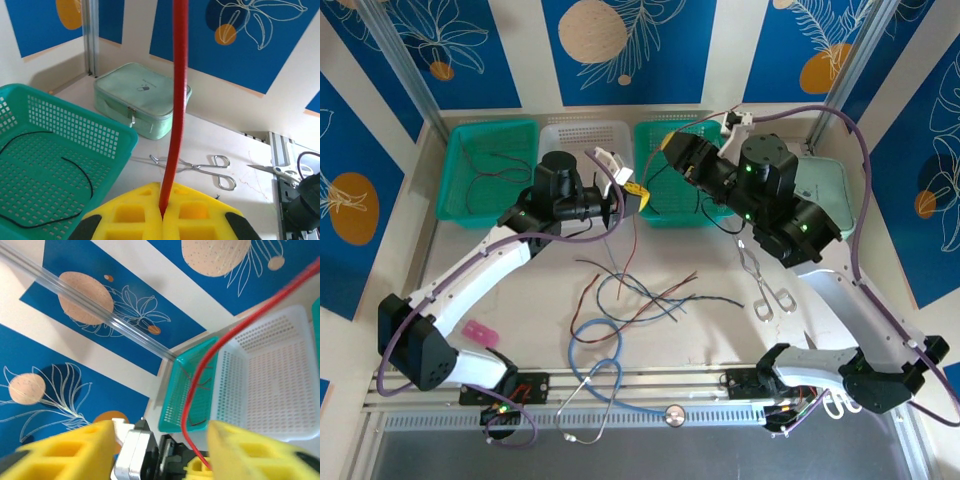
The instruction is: Untangle the cables
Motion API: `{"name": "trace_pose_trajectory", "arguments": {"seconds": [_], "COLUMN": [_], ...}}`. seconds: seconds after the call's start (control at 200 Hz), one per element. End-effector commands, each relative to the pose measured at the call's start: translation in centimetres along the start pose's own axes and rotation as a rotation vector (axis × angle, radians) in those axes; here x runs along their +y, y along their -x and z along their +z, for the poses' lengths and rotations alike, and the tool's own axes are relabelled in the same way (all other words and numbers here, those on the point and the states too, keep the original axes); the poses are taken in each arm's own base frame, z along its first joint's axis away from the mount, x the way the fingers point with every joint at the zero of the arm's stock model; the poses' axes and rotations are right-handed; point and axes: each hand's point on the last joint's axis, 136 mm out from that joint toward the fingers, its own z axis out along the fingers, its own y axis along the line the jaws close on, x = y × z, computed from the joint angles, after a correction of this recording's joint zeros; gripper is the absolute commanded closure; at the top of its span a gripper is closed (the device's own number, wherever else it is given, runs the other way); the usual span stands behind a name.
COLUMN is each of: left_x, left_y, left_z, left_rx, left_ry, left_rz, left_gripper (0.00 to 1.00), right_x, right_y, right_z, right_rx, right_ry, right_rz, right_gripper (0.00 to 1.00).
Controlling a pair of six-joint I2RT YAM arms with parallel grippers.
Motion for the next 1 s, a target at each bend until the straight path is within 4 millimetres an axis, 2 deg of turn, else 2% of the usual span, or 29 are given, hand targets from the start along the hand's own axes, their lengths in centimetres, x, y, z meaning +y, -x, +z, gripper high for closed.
{"name": "trace_pose_trajectory", "arguments": {"seconds": [0.0,0.16,0.385,0.58,0.69,0.76,0.855,0.995], "left_x": [1.5,5.1,12.1,17.1,20.5,22.9,26.8,30.9], "left_y": [2.9,5.0,8.5,12.3,13.9,14.2,13.6,12.7], "left_z": [-2.0,-5.3,-12.5,-17.5,-20.3,-22.3,-24.9,-25.9], "left_rx": [-0.046,-0.097,-0.168,-0.204,-0.236,-0.227,-0.220,-0.191], "left_ry": [0.115,0.324,0.586,0.808,0.922,1.033,1.199,1.307], "left_rz": [0.001,0.045,0.058,0.221,0.254,0.316,0.325,0.373], "left_gripper": [1.00,1.00,1.00,1.00,1.00,1.00,1.00,1.00], "right_x": [0.2,-0.4,-1.6,-2.6,-2.9,-3.1,-3.2,-3.4], "right_y": [1.4,2.4,3.2,3.2,3.2,3.2,3.5,4.0], "right_z": [-1.5,-3.1,-5.0,-6.0,-6.4,-6.7,-7.2,-8.0], "right_rx": [-0.063,-0.110,-0.156,-0.166,-0.169,-0.173,-0.184,-0.206], "right_ry": [0.014,-0.009,-0.042,-0.065,-0.073,-0.080,-0.092,-0.111], "right_rz": [-0.022,-0.036,-0.033,-0.030,-0.030,-0.032,-0.038,-0.064], "right_gripper": [0.34,0.32,0.33,0.34,0.34,0.34,0.34,0.35]}}
